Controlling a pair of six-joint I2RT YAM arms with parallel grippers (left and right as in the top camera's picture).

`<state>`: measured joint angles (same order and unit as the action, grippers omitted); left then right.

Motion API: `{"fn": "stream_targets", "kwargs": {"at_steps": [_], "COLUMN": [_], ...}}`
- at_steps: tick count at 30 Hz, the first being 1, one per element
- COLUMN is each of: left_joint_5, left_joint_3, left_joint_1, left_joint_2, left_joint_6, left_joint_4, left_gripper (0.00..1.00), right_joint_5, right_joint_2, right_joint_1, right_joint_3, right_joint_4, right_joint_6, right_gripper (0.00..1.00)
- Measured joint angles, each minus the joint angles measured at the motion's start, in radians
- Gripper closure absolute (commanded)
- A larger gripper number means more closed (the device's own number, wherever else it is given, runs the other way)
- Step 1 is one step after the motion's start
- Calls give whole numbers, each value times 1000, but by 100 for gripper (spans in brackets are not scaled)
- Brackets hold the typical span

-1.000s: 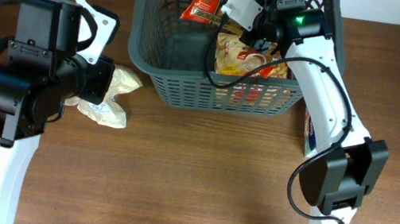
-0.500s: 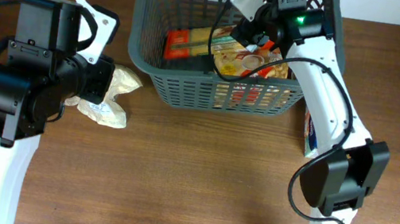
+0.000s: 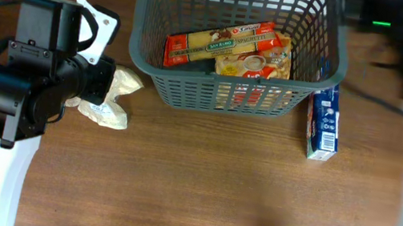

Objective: Pack container
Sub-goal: 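Move the right gripper to the blue box and grasp it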

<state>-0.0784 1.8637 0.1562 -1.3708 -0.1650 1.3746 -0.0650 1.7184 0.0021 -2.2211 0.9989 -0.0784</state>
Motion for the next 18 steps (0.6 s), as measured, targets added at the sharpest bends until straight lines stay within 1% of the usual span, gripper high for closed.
{"fn": "stream_targets", "kwargs": {"at_steps": [4,6,8,12,18], "left_joint_5": [0,0,0,0,0], "left_joint_3": [0,0,0,0,0], "left_joint_1": [0,0,0,0,0], "left_joint_2": [0,0,0,0,0], "left_joint_6": [0,0,0,0,0], "left_joint_4": [-2,-2,-2,-3,-6], "left_gripper": [63,63,62,63,62], "right_joint_5": [108,165,219,278,313], "right_joint_2": [24,59,109,221,373], "right_joint_1": [-256,-342,-412,-454,-396], "right_joint_3": [-2,-2,-2,0,2], "right_joint_4": [108,156,218,339,435], "right_joint_6": [140,182,214,246,208], "right_gripper": [1,1,3,4,5]}}
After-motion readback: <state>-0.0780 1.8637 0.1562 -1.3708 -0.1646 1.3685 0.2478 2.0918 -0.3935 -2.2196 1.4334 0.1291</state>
